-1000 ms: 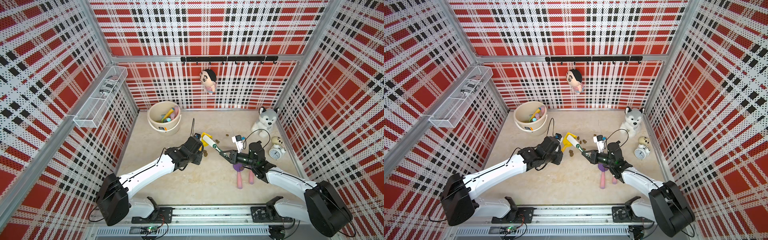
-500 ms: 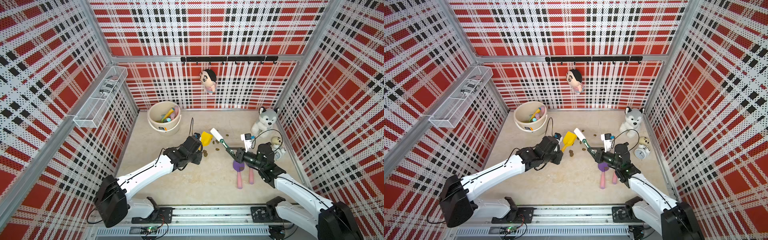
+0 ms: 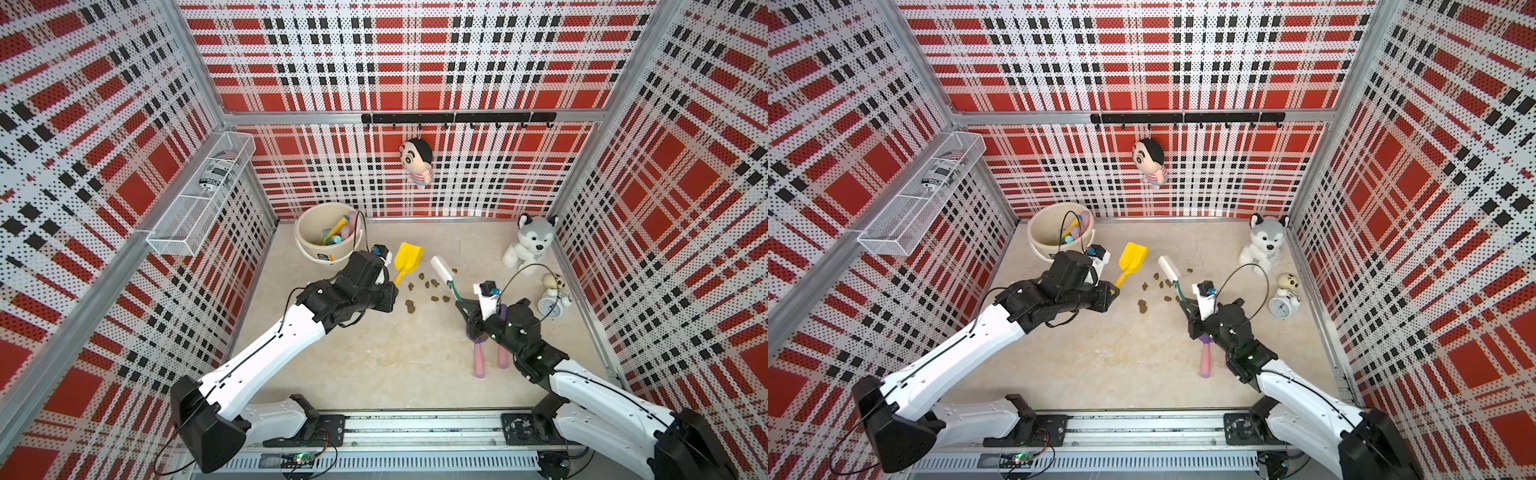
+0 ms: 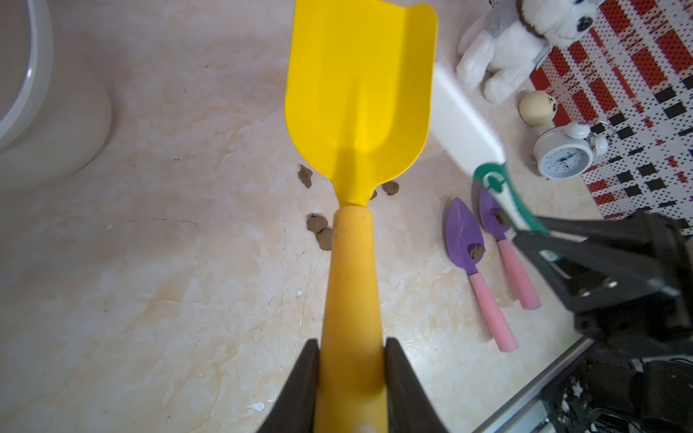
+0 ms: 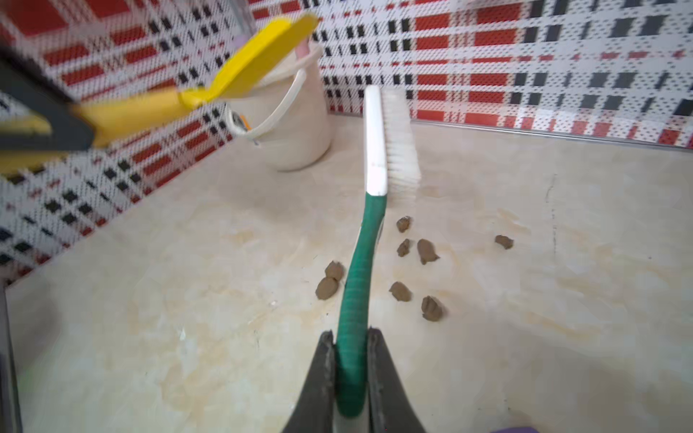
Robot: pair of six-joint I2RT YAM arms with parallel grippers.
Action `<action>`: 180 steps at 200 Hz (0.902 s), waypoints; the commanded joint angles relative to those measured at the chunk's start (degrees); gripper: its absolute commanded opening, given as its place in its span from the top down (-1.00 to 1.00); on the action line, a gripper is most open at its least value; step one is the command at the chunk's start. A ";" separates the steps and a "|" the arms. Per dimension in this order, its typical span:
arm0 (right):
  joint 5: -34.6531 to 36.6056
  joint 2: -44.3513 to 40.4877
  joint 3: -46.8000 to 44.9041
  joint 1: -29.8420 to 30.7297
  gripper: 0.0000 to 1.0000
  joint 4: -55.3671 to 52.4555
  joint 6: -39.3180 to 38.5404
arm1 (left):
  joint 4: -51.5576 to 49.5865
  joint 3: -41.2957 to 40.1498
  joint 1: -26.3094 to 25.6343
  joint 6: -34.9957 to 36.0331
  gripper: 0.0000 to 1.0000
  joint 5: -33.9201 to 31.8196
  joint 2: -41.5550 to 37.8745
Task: Brush the soil off the hand trowel and place it into the bucket
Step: Brush off the soil from the hand trowel.
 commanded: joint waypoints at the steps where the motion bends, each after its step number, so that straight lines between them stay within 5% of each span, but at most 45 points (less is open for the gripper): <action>1: 12.16 3.72 3.85 7.31 1.00 -1.38 -16.42 | -5.74 2.07 0.77 -0.76 1.00 1.59 -0.20; 67: 35.93 12.52 9.77 23.65 1.00 0.36 -44.94 | -9.67 -0.32 0.93 0.12 1.00 2.35 1.68; 130: 50.57 18.62 8.22 30.68 1.00 14.12 -70.97 | -11.72 -0.96 1.38 0.45 1.00 1.34 3.73; 180: 50.93 20.12 7.97 31.46 1.00 18.35 -75.17 | -12.10 -1.62 1.52 0.46 1.00 1.85 5.22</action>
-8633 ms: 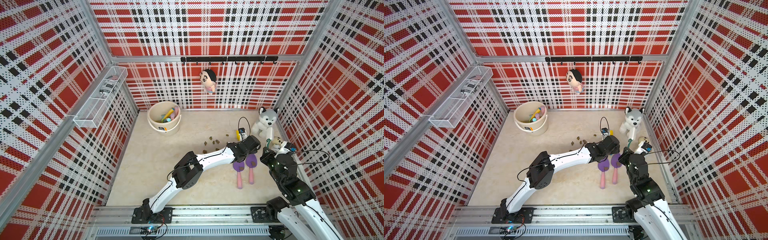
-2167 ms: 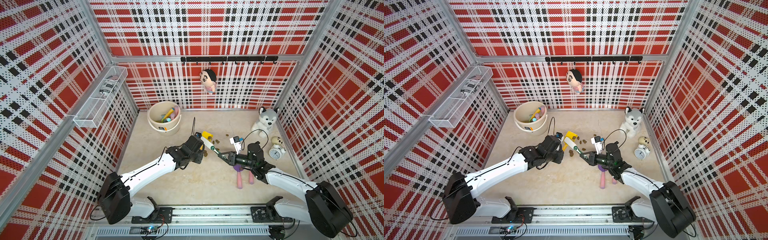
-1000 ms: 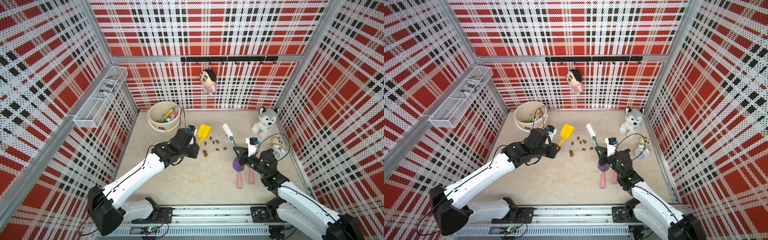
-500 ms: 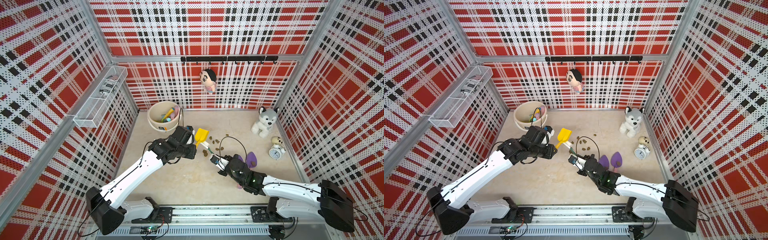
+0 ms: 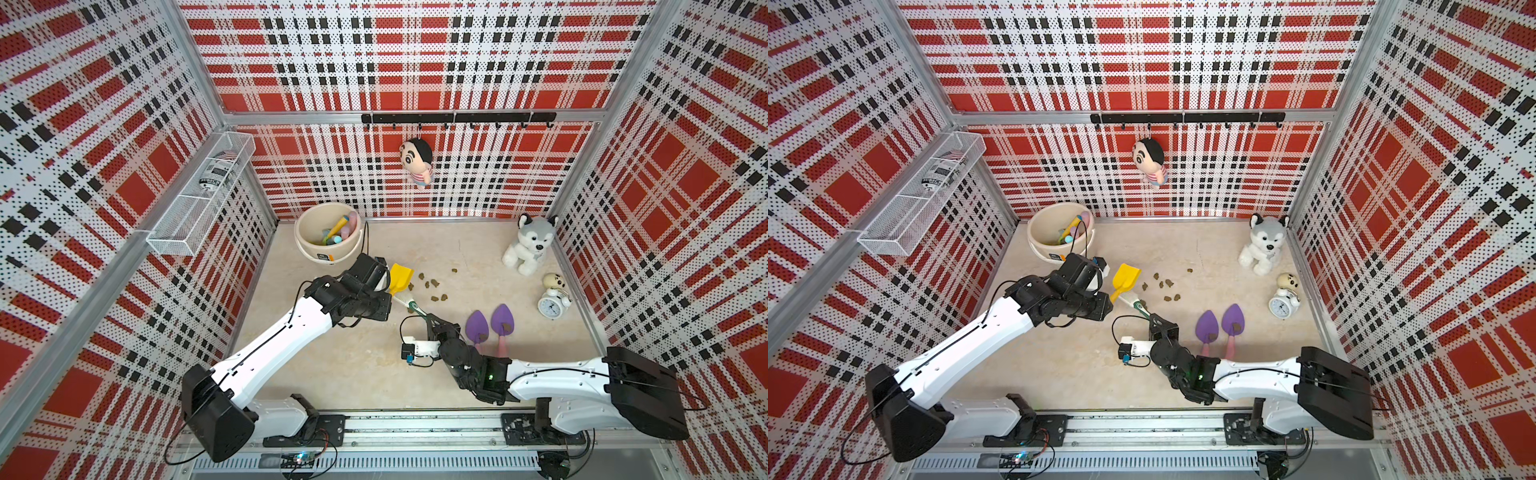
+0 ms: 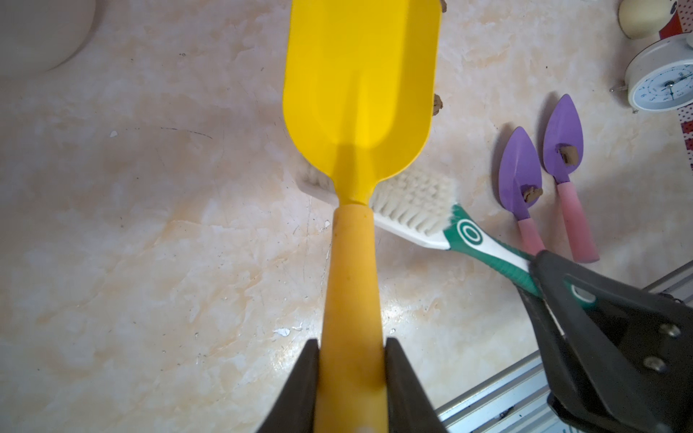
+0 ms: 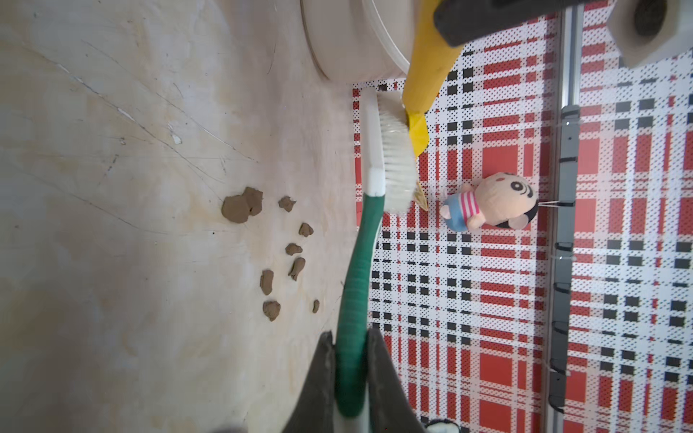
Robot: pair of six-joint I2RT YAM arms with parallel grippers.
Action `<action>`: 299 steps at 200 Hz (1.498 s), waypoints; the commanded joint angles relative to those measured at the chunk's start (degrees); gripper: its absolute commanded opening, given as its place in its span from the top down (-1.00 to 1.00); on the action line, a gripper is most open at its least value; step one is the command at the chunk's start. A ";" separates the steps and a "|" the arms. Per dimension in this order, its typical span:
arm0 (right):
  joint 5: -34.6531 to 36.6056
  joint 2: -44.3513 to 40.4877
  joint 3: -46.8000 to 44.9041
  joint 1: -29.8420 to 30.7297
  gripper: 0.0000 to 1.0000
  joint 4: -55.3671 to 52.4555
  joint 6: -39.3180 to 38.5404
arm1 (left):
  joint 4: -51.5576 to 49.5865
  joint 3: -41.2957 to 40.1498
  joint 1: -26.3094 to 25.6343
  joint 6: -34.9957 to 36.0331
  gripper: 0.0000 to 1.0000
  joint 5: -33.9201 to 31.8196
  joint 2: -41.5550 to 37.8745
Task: Brush the soil off the hand trowel and place it into the bucket
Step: Brush off the soil from the hand trowel.
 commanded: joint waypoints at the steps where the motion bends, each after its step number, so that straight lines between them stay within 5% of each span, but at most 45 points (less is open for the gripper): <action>1: 3.51 0.01 0.18 0.26 1.00 9.45 -3.53 | -2.00 -1.14 0.29 0.64 1.00 0.43 1.13; 45: 6.10 0.39 -0.02 -1.83 1.00 13.58 -2.90 | -2.05 -1.86 0.36 0.64 1.00 0.88 1.08; 94: 7.35 -0.58 -1.73 -7.58 1.00 8.65 6.19 | -1.99 -1.64 0.71 0.55 1.00 0.82 0.12; 140: 6.15 0.66 -2.47 -7.08 1.00 3.80 12.85 | -1.97 -0.90 1.06 0.55 1.00 1.49 0.42; 218: 3.97 10.01 0.81 0.40 1.00 10.71 4.64 | -1.05 -0.99 0.99 -0.06 1.00 2.68 1.65; 299: 3.60 11.55 0.59 -0.91 1.00 18.02 -0.68 | -0.12 -2.87 0.88 -0.06 1.00 3.34 1.76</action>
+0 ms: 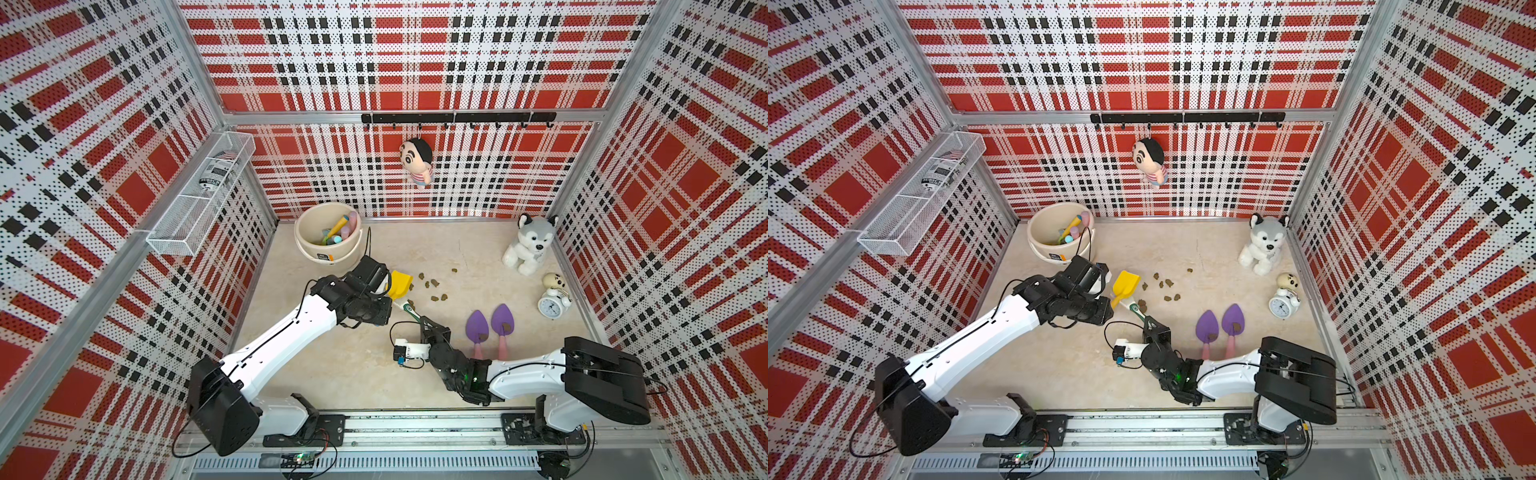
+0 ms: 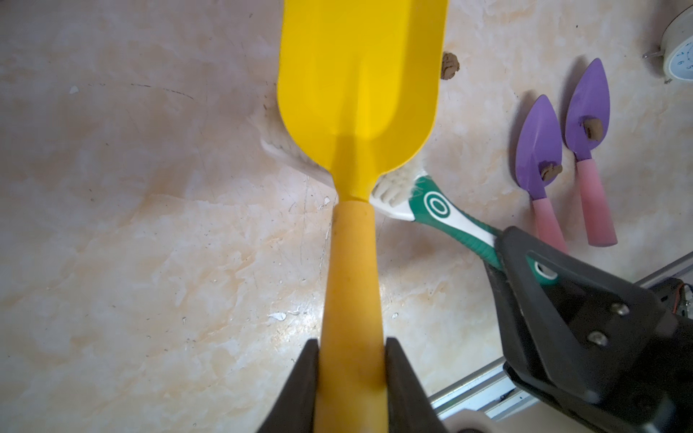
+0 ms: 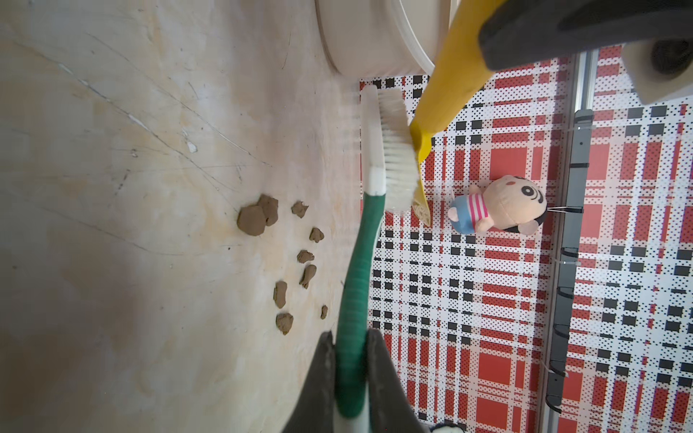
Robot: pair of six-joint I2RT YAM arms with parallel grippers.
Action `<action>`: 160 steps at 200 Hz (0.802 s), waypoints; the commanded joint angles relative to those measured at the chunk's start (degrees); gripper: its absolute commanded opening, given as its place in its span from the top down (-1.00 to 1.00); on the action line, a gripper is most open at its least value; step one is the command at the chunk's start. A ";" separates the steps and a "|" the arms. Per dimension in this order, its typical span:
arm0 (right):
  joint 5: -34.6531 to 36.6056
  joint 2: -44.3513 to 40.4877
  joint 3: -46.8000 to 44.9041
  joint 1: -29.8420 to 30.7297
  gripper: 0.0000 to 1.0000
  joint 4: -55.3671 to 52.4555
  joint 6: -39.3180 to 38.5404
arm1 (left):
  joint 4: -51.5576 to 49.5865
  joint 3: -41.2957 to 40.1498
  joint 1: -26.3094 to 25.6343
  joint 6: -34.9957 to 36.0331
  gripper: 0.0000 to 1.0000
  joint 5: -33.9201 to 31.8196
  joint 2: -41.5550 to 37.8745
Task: Brush the soil off the hand trowel and place it into the bucket
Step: Brush off the soil from the hand trowel.
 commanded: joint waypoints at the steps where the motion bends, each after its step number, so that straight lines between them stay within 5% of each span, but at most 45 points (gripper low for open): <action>1: 0.96 -0.12 0.32 -1.73 1.00 6.54 -0.17 | 0.34 -1.02 0.19 0.16 1.00 0.75 0.11; 47: 2.84 -2.49 -2.77 -8.72 1.00 4.48 8.25 | 0.34 -1.21 0.41 0.22 1.00 0.28 -0.62; 83: -3.73 -8.21 -1.50 -11.31 1.00 -9.90 27.05 | 2.80 -2.05 0.03 2.18 1.00 -3.79 -1.30; 117: -28.35 -17.71 4.34 -18.59 1.00 -27.22 52.72 | 8.86 -4.87 -0.03 3.92 1.00 -5.83 -2.03; 160: -60.20 -24.20 4.47 -28.88 1.00 -23.88 76.36 | 15.61 -6.77 0.23 4.20 1.00 -6.80 -1.66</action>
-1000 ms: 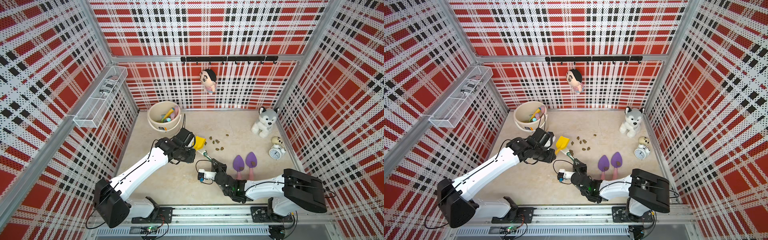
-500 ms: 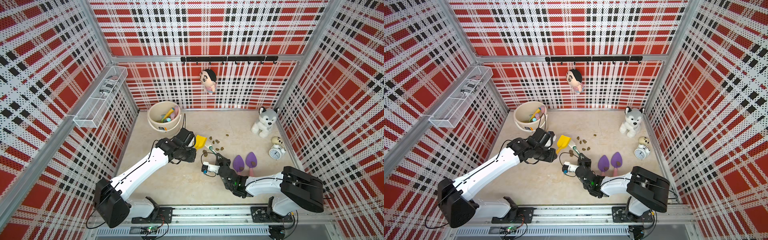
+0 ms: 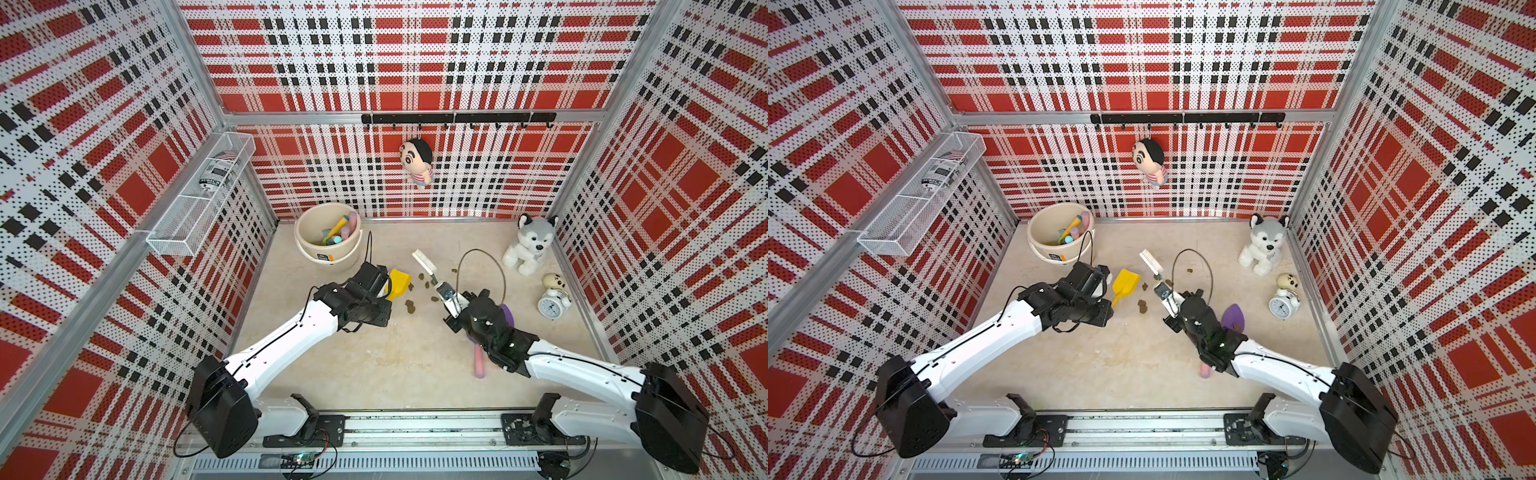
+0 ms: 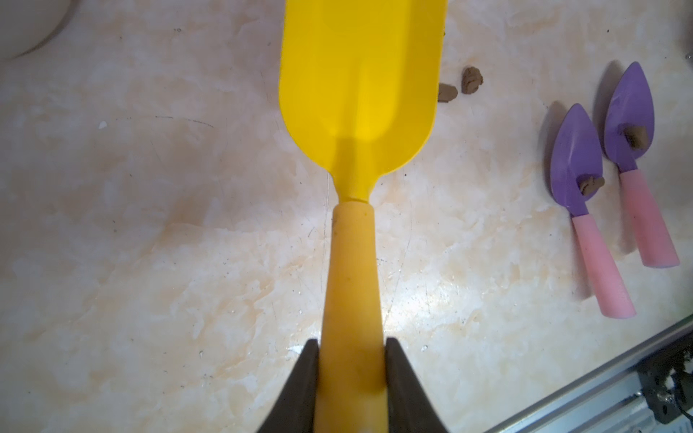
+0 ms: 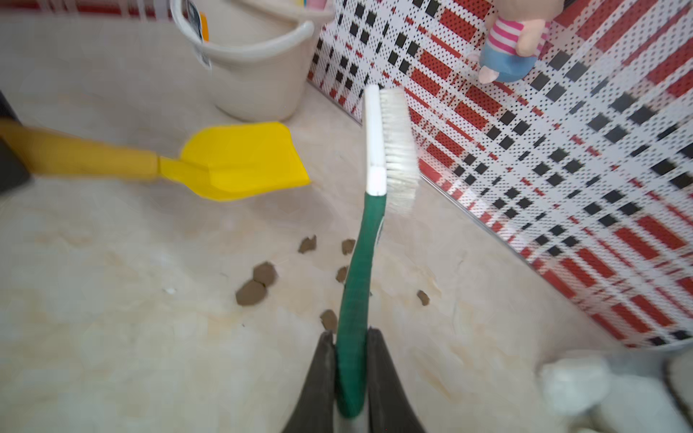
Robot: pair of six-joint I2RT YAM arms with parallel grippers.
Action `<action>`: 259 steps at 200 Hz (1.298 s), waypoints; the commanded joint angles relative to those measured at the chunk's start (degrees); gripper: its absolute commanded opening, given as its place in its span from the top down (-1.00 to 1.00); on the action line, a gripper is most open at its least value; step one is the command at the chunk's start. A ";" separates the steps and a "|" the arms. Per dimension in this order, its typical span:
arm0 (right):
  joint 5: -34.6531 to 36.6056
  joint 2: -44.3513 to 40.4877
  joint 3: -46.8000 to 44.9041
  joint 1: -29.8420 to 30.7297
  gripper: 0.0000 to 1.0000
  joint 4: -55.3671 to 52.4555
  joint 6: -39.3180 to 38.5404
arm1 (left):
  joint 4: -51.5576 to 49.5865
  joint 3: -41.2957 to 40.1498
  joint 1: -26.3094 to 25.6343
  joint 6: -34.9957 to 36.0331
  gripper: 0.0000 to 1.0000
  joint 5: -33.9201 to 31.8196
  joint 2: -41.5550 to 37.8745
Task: Brush the soil off the hand trowel and place it into the bucket
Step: Brush off the soil from the hand trowel.
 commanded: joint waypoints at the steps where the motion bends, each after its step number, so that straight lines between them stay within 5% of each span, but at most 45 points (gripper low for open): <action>1: -23.78 -2.28 0.38 -3.33 1.00 -0.41 19.44 | 6.92 -0.70 0.16 1.16 1.00 -1.69 -1.02; 28: -39.11 -1.27 -0.66 -6.85 1.00 7.06 30.82 | 7.46 -0.67 0.83 0.94 1.00 -2.43 0.13; 61: -46.61 4.33 0.16 -8.37 1.00 9.73 39.57 | 8.42 -0.69 1.68 0.79 1.00 -0.53 0.02; 122: -44.77 8.11 0.70 -12.86 1.00 10.48 46.04 | 8.57 -1.99 1.69 1.23 1.00 1.14 -1.28; 181: -38.83 -1.15 -4.09 -21.63 1.00 12.16 50.40 | 9.84 -2.23 2.45 -1.42 1.00 -3.05 -4.13; 209: -34.69 -6.60 -5.95 -22.11 1.00 10.79 49.13 | 12.95 0.47 7.78 -6.03 1.00 -2.56 -7.15; 259: -35.16 -8.67 -8.50 -22.10 1.00 11.32 50.95 | 29.13 0.85 21.82 -21.52 1.00 14.88 -8.00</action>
